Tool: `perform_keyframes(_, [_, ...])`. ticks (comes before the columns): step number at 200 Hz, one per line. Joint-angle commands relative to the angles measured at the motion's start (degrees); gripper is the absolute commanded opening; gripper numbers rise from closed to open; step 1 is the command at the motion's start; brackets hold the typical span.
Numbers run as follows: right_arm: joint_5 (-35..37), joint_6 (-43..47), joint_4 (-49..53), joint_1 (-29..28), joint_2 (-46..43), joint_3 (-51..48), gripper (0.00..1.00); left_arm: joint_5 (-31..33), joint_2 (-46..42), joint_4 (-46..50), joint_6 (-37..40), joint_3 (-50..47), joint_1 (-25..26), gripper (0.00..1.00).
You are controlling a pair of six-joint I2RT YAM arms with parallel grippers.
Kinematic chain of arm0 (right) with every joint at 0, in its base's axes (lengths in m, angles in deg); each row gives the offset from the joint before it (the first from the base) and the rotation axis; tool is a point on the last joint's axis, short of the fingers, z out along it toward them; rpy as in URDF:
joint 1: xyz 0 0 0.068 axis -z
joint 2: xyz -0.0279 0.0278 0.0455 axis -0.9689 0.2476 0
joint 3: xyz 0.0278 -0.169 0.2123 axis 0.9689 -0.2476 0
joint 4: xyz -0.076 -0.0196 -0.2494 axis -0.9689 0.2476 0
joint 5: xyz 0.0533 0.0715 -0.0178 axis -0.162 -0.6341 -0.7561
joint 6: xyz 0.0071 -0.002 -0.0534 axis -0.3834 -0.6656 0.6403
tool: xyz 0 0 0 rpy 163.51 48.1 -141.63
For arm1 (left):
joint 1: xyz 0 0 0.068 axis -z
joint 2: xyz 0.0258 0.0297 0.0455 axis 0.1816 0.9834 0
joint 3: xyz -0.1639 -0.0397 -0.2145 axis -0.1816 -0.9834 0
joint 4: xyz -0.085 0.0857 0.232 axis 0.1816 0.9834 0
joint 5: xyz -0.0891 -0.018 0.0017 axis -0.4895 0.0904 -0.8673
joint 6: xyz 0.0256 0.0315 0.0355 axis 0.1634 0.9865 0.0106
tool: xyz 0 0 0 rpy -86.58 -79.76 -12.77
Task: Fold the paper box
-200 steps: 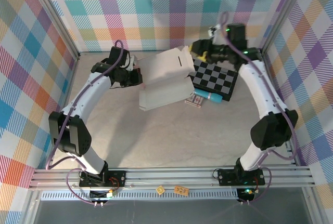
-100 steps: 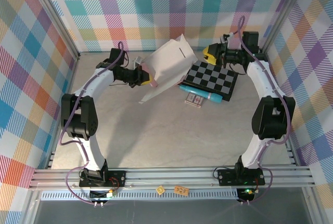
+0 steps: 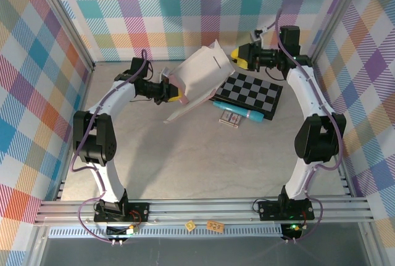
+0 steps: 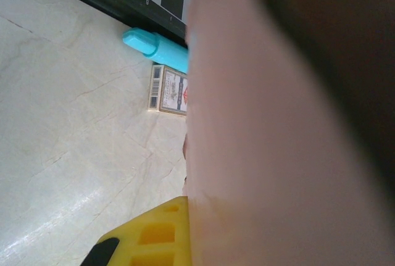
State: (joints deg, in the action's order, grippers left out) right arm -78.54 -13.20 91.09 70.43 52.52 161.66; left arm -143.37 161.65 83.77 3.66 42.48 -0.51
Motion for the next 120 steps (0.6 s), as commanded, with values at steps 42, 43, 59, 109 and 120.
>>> perform_keyframes(42, [-0.9,5.8,5.2,-2.1,1.6,4.6,0.42,-1.5,0.7,2.0,1.6,2.8,0.8,0.00])
perform_keyframes(43, [-0.8,6.0,5.3,-2.1,1.6,4.6,0.42,-1.5,0.7,2.0,1.7,2.8,0.8,0.00])
perform_keyframes(59, [-0.3,6.6,6.2,-2.2,1.7,5.1,0.40,-1.3,0.7,2.3,1.9,2.9,0.9,0.00])
perform_keyframes(109, [4.2,11.8,12.6,-3.8,1.9,7.6,0.37,-0.7,0.4,3.2,2.4,3.2,1.2,0.00])
perform_keyframes(120, [5.9,14.0,15.1,-4.4,2.1,8.9,0.36,-0.5,0.4,3.4,2.6,3.3,1.3,0.00])
